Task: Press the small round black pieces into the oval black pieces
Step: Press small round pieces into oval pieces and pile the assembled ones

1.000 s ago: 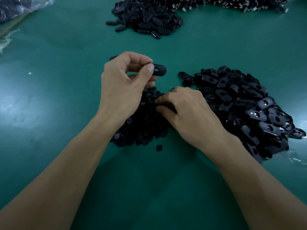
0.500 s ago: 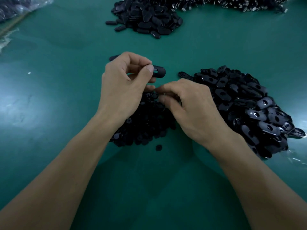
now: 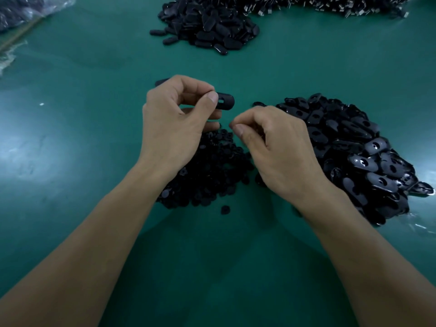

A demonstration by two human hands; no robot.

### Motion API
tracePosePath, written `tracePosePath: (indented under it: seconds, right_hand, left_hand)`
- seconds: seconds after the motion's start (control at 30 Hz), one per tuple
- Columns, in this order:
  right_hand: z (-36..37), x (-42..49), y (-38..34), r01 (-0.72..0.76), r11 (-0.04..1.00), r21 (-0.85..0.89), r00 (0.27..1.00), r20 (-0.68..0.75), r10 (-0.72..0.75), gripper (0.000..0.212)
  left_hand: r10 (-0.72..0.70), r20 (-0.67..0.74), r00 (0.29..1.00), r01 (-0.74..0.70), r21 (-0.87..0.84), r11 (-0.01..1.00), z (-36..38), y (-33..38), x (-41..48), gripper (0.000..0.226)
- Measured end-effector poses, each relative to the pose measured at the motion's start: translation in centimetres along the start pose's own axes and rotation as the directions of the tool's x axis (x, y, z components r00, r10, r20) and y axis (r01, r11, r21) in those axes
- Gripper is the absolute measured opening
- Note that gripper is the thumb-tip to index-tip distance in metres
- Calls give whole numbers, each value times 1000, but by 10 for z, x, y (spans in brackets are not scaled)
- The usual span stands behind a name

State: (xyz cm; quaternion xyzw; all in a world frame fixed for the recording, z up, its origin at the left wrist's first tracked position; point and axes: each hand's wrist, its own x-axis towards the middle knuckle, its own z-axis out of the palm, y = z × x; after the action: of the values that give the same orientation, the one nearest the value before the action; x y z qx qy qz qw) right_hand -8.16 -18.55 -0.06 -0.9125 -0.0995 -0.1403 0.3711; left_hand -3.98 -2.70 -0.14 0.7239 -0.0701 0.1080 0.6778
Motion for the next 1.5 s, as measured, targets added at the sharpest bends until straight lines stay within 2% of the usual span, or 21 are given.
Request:
tracePosePath:
  seconds: [0.17,0.23,0.3,0.4,0.53,0.67,0.83,1.03,1.3,1.5]
  right_hand:
    - [2,-1,1,96,993,64,993,-76,-91,12]
    - [5,-1,1,131,989,69,980,-157,-119,8]
    - [5,-1,2,134,985,109,965,-240,-105,4]
    - [4,0,5,109,981,160,957,-285,-60,4]
    - [7,-1,5,98,977,192,959,-281,-41,7]
    - [9,-1,6,97,966,241,963,-268,-30,6]
    - [11,0,5,85,967,238,967,-255,-22,18]
    - [8,1,6,16,959,282,984,-172,35,19]
    - [2,1,2,-14,961,275,975,-208,73,15]
    - [4,2,0,-4,927,375,963,-247,105,23]
  left_hand:
    - [-49,78,996,50,-8,999,3,3,-4,12]
    - [-63,101,993,64,-13,998,5,4,-6,14]
    - [-76,115,990,80,-36,996,6,6,-7,13]
    - [-96,137,986,106,-67,992,6,7,-8,12]
    - [-108,164,981,127,-111,986,8,7,-9,12]
    - [-118,131,984,137,-146,980,9,7,-9,11]
    - [-138,116,984,150,-104,983,9,6,-9,13]
    - [-171,121,978,186,-127,974,10,8,-9,11]
    - [-229,144,963,255,-201,946,13,12,-13,12]
    - [-217,108,970,238,-246,940,16,14,-12,14]
